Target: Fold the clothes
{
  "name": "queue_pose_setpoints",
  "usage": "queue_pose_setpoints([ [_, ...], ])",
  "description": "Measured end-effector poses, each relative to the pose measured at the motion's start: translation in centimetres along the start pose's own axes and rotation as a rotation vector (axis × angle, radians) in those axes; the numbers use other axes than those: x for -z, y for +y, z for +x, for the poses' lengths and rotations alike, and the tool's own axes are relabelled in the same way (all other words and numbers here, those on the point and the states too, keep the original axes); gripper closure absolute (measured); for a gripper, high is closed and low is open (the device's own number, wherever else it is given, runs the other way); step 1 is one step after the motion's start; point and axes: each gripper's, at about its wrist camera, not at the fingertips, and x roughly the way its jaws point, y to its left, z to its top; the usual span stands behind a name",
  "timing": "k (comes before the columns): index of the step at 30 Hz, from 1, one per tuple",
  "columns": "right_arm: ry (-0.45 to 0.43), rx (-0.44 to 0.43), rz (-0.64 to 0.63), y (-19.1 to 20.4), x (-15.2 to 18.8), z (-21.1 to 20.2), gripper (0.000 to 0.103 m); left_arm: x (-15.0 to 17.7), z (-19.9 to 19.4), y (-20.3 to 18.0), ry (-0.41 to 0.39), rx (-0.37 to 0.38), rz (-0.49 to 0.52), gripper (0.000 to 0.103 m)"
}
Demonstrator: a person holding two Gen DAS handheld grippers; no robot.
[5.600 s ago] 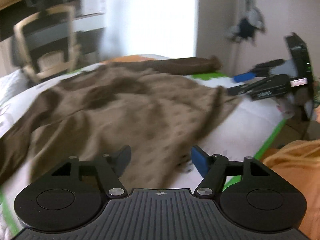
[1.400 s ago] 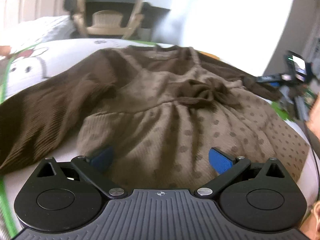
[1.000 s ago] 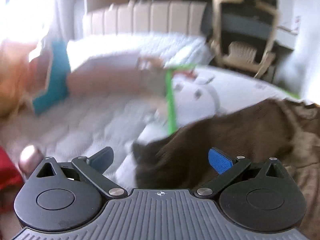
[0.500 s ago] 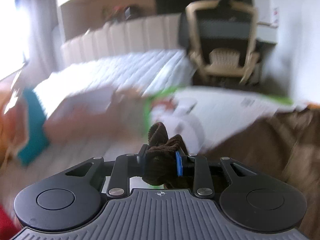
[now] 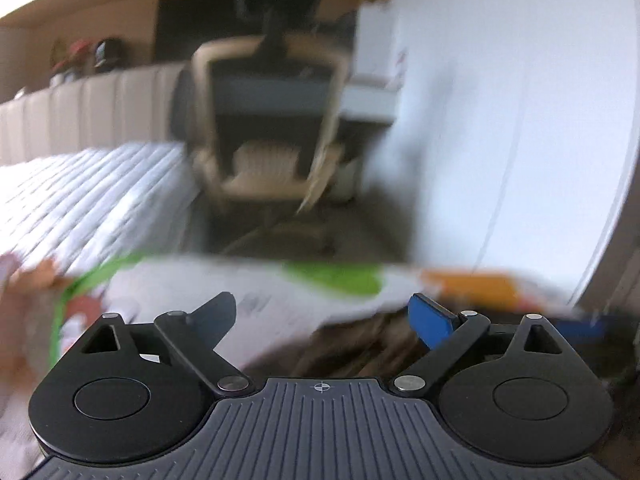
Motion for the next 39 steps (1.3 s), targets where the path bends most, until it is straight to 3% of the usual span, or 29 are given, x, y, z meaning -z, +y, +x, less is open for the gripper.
queue_pose_setpoints([
  [4,0.024,0.023,-0.024,1.4,-1.2,6.2,0.023,5.0,-0.6,0.2,0.065,-0.092,0.058,0.001],
  [6,0.027,0.031,-0.038,2.1,-1.2,7.6,0.038,6.6,-0.4,-0.6,0.057,-0.142,0.109,0.0],
  [7,0.028,0.031,-0.041,2.3,-1.3,7.9,0.063,7.1,-0.5,-1.0,0.049,-0.14,0.139,0.0],
  [8,0.028,0.031,-0.043,2.6,-1.3,8.3,0.077,7.6,-0.5,-1.3,0.04,-0.135,0.17,0.0],
  [11,0.029,0.032,-0.05,3.3,-1.4,9.4,0.089,7.7,0.2,-1.4,0.072,-0.099,0.178,0.0],
  [14,-0.066,0.043,-0.036,2.3,-2.7,6.0,0.092,7.1,0.6,-1.0,0.104,-0.077,0.148,0.0],
  [16,-0.097,0.073,-0.042,1.2,-3.0,3.9,0.092,6.7,0.6,-0.9,0.094,-0.068,0.137,0.0],
  [21,0.032,0.205,-0.021,-2.2,-1.0,3.3,0.09,6.1,2.0,-1.8,0.086,-0.024,0.161,0.0],
  [23,0.032,0.245,0.01,-4.6,0.0,1.7,0.086,6.1,2.8,-2.2,0.101,-0.001,0.163,0.0],
  [24,0.003,0.258,0.038,-6.1,0.3,-0.2,0.08,6.3,3.2,-2.4,0.117,0.015,0.161,0.0],
  [26,-0.069,0.289,0.102,-9.2,0.9,-4.9,0.041,7.0,3.9,-2.5,0.157,0.045,0.159,0.0],
  [27,-0.101,0.316,0.135,-10.8,1.5,-7.4,0.037,7.5,4.1,-2.5,0.171,0.057,0.162,0.0],
  [30,-0.16,0.42,0.267,-15.3,4.7,-14.3,0.036,8.7,4.4,-2.6,0.163,0.067,0.167,0.0],
  [33,-0.157,0.48,0.451,-19.1,9.6,-18.3,0.036,9.4,4.5,-1.9,0.13,0.086,0.127,0.0],
  [37,-0.133,0.508,0.669,-22.6,15.5,-18.8,0.036,9.7,4.5,-1.5,0.115,0.098,0.091,0.0],
  [39,-0.156,0.457,0.747,-23.5,17.2,-17.8,0.035,9.9,4.4,-1.6,0.113,0.088,0.096,0.0],
])
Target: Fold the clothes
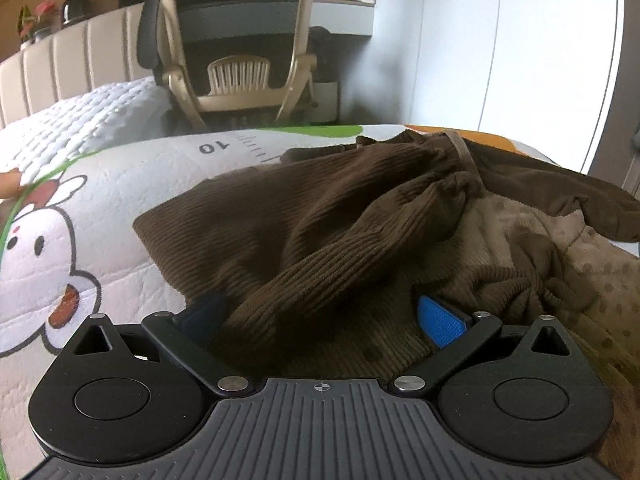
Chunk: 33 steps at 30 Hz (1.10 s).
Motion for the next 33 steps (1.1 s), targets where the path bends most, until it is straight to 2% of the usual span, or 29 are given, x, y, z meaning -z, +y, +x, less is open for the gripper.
queue_pose_setpoints([
  [1,-0.002,-0.031,0.015,0.0,0.3,0.5,0.036,0.1,0.0,-0.1,-0.001,-0.006,0.002,0.0],
  [2,-0.012,-0.063,0.007,0.6,0.3,0.8,0.057,0.2,-0.1,0.0,-0.001,-0.01,0.0,0.0],
  [4,-0.017,-0.113,-0.068,3.5,0.2,1.0,0.085,0.2,0.0,0.0,0.013,-0.026,0.0,0.0],
  [5,-0.021,-0.133,-0.121,5.4,0.0,0.9,0.088,0.3,0.0,-0.1,0.014,-0.03,0.004,0.0],
  [8,-0.044,-0.209,-0.286,12.6,-0.9,0.0,0.09,0.3,-0.1,-0.5,0.013,-0.055,0.021,0.0],
  [13,-0.028,-0.395,-0.474,27.2,-1.3,-1.0,0.09,0.6,-0.6,-0.9,-0.022,-0.111,0.031,0.0],
  [15,0.001,-0.455,-0.522,32.4,0.2,-0.6,0.09,0.7,-1.0,-1.1,-0.042,-0.13,0.041,0.0],
  [17,0.036,-0.511,-0.564,37.1,2.0,-0.2,0.09,0.7,-1.0,-0.8,-0.036,-0.117,0.03,0.0],
  [19,0.11,-0.568,-0.606,41.1,4.1,0.9,0.089,0.7,-1.0,-0.5,-0.028,-0.102,0.016,0.0],
  [20,0.155,-0.603,-0.627,42.7,5.1,1.6,0.084,0.7,-1.0,-0.3,-0.024,-0.095,0.009,0.0],
  [21,0.192,-0.636,-0.642,43.5,6.0,2.1,0.082,0.7,-1.0,-0.2,-0.02,-0.088,0.002,0.0],
  [23,0.24,-0.685,-0.663,44.7,7.4,2.7,0.061,0.7,-0.9,0.1,-0.012,-0.073,-0.012,0.0],
  [26,0.206,-0.681,-0.676,42.6,7.1,2.7,0.043,0.7,-1.0,0.6,-0.006,-0.054,-0.035,0.0],
  [29,0.135,-0.642,-0.689,39.3,6.5,2.6,0.042,0.7,-1.2,1.0,-0.013,-0.055,-0.063,0.0],
  [31,0.03,-0.55,-0.714,35.5,6.7,2.8,0.039,0.6,-1.0,1.0,0.006,-0.091,-0.081,0.0],
  [33,-0.021,-0.476,-0.706,32.6,7.4,3.2,0.038,0.7,-0.9,1.0,0.018,-0.109,-0.085,0.0],
])
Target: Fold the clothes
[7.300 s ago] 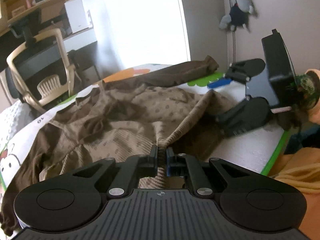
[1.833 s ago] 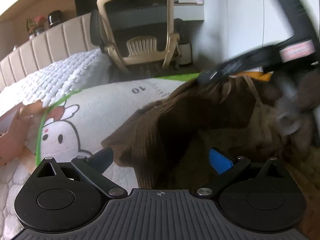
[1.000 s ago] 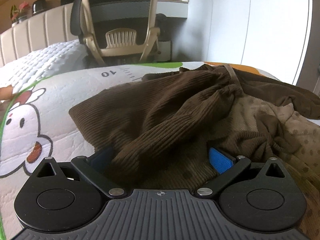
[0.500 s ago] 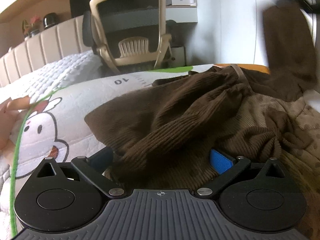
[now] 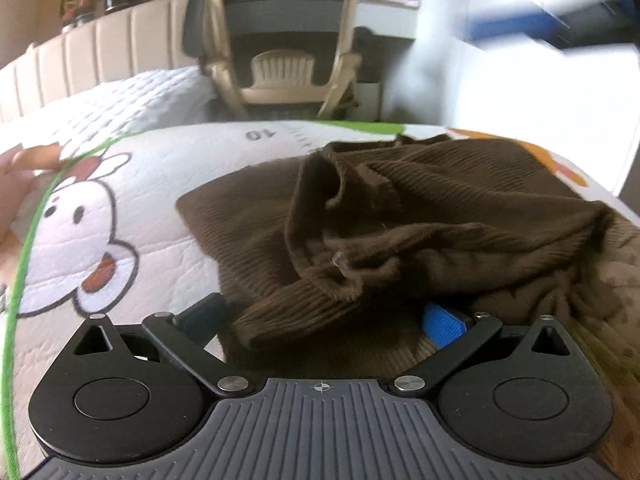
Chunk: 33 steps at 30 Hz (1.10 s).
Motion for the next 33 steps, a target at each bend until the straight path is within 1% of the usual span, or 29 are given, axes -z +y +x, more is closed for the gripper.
queue_pose_setpoints([
  [4,-0.021,0.142,0.03,-2.7,4.9,-1.0,0.038,0.3,-0.3,0.3,0.004,-0.017,0.003,0.0],
  [6,-0.029,0.191,0.063,-3.3,7.0,-1.6,0.038,0.6,-0.7,0.8,0.008,0.009,-0.042,0.0],
  [7,-0.017,0.2,0.098,-3.8,7.7,-1.8,0.038,0.8,-1.0,0.7,0.009,0.009,-0.042,0.0],
  [8,-0.014,0.197,0.135,-4.2,8.1,-2.2,0.038,0.8,-1.2,0.5,0.014,0.009,-0.028,0.0],
  [9,-0.022,0.196,0.145,-4.3,8.3,-2.5,0.036,0.9,-1.5,0.3,0.017,0.011,-0.013,0.0],
  [10,-0.019,0.198,0.139,-4.3,8.4,-2.6,0.029,1.1,-1.9,0.1,0.013,0.018,-0.003,0.0],
  [11,-0.017,0.201,0.134,-4.2,8.5,-2.7,0.028,1.4,-2.2,0.0,0.011,0.021,0.003,0.0],
  [14,-0.01,0.208,0.118,-4.2,8.8,-2.9,0.028,1.7,-2.7,0.1,0.012,0.006,-0.021,0.0],
  [17,-0.003,0.215,0.103,-4.1,9.2,-3.1,0.028,1.7,-2.9,0.1,0.015,-0.003,-0.025,0.0],
  [20,0.015,0.22,0.087,-3.7,9.1,-2.9,0.028,1.6,-2.7,0.4,0.022,0.009,-0.034,0.0],
  [26,0.054,0.204,0.117,-4.3,8.9,-2.3,0.025,1.5,-2.8,0.3,0.027,0.006,-0.034,0.0],
  [30,0.018,0.192,0.128,-4.4,9.0,-2.9,0.025,1.6,-2.9,0.8,0.022,0.024,-0.041,0.0],
  [33,-0.003,0.178,0.151,-4.8,9.0,-3.4,0.021,1.4,-3.4,1.7,0.021,0.057,-0.086,0.0],
])
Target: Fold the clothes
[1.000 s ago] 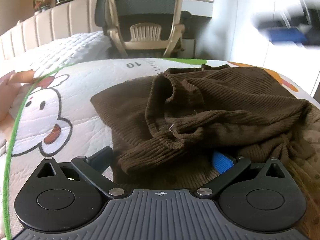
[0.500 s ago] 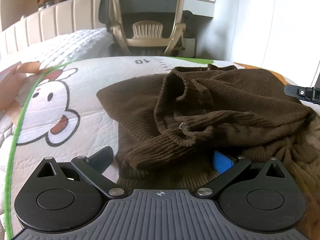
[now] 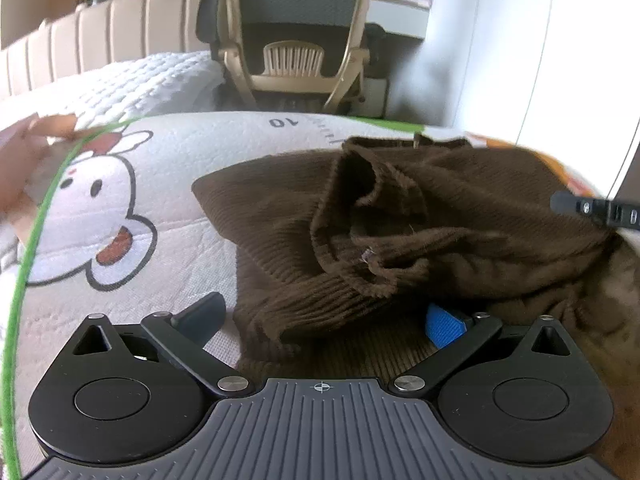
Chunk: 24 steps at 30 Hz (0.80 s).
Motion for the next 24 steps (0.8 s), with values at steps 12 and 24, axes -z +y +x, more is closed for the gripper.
queue_pose_setpoints([
  [12,-0.009,-0.018,0.0,0.1,-0.3,-0.2,0.021,-4.5,-2.0,-0.5,-0.056,0.203,-0.058,0.0],
  [24,-0.009,-0.028,-0.29,4.0,-6.0,-0.1,0.021,-8.8,-1.2,0.3,-0.102,0.084,0.106,0.079],
])
